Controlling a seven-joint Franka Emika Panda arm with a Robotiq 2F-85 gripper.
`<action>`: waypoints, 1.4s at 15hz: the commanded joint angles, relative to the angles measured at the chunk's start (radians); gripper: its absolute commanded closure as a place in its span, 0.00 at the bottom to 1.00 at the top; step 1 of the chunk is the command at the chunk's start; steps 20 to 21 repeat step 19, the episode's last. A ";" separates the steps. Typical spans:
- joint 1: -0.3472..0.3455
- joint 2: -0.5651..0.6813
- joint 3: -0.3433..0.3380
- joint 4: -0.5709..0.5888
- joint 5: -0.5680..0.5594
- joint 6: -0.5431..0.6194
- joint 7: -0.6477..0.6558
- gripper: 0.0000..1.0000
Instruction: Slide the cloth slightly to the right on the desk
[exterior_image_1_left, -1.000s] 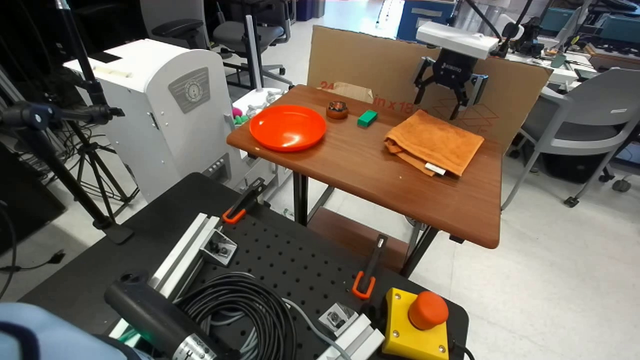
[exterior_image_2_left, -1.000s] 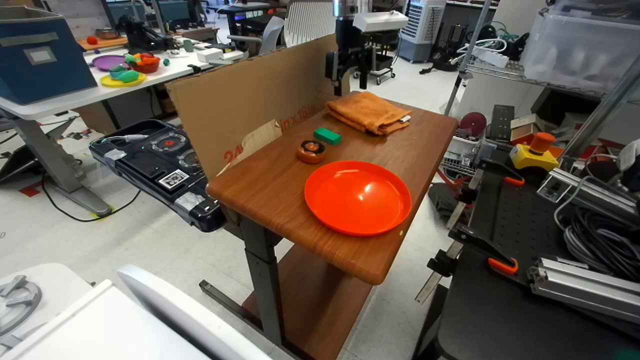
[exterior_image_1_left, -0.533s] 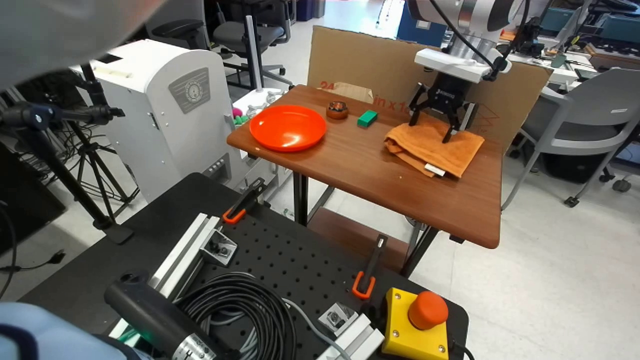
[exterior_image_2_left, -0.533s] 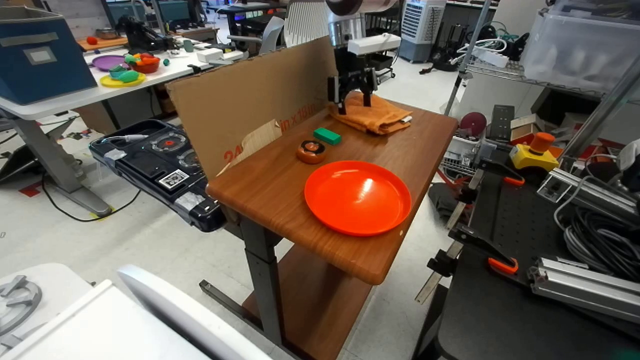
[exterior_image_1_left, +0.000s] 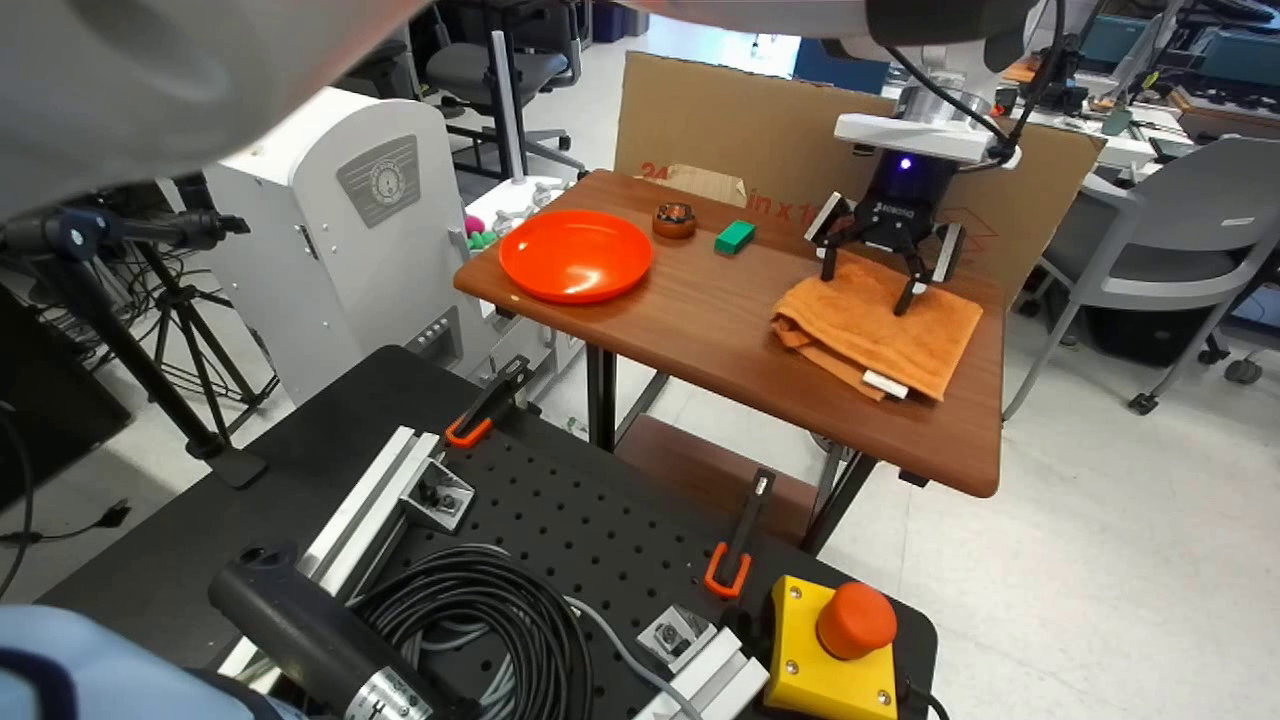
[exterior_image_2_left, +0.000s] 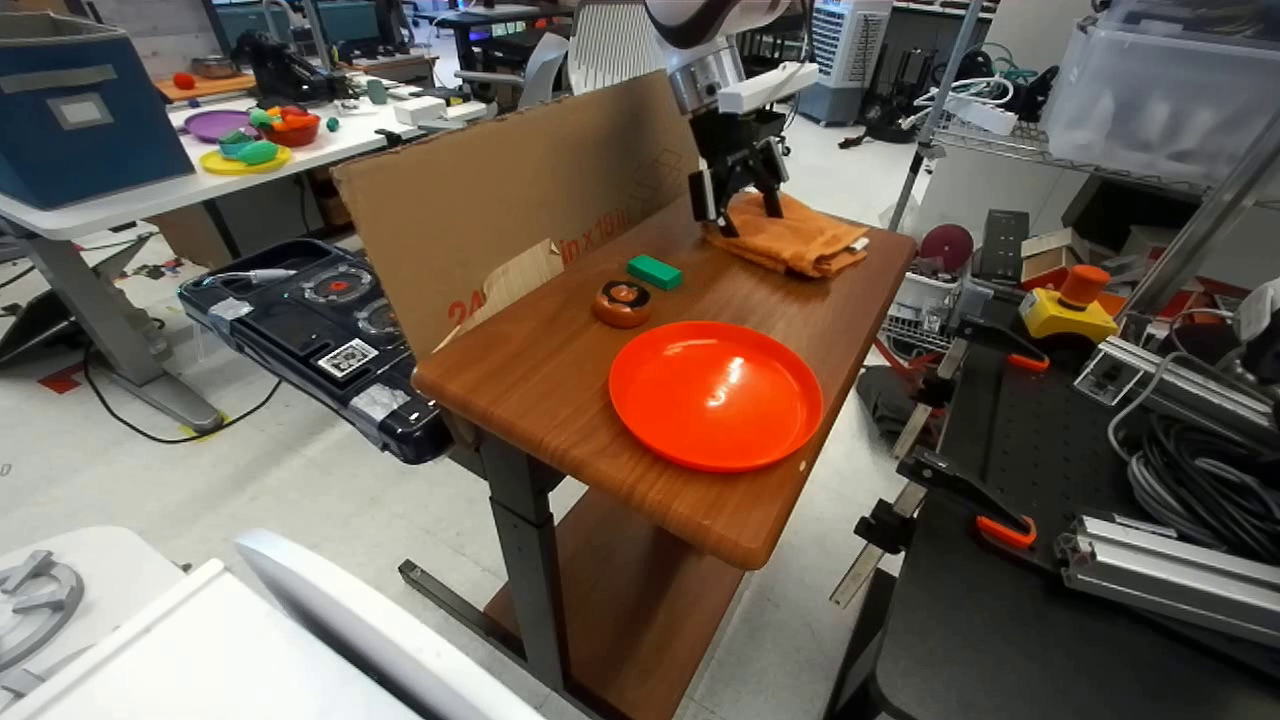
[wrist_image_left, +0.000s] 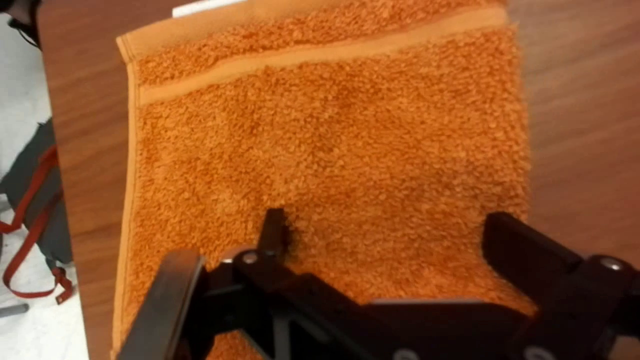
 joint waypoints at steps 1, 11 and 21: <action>0.032 0.014 -0.038 0.002 -0.089 -0.140 -0.038 0.00; 0.061 -0.016 -0.019 -0.028 -0.240 -0.186 -0.178 0.00; 0.055 -0.101 0.010 -0.054 -0.203 -0.127 -0.187 0.00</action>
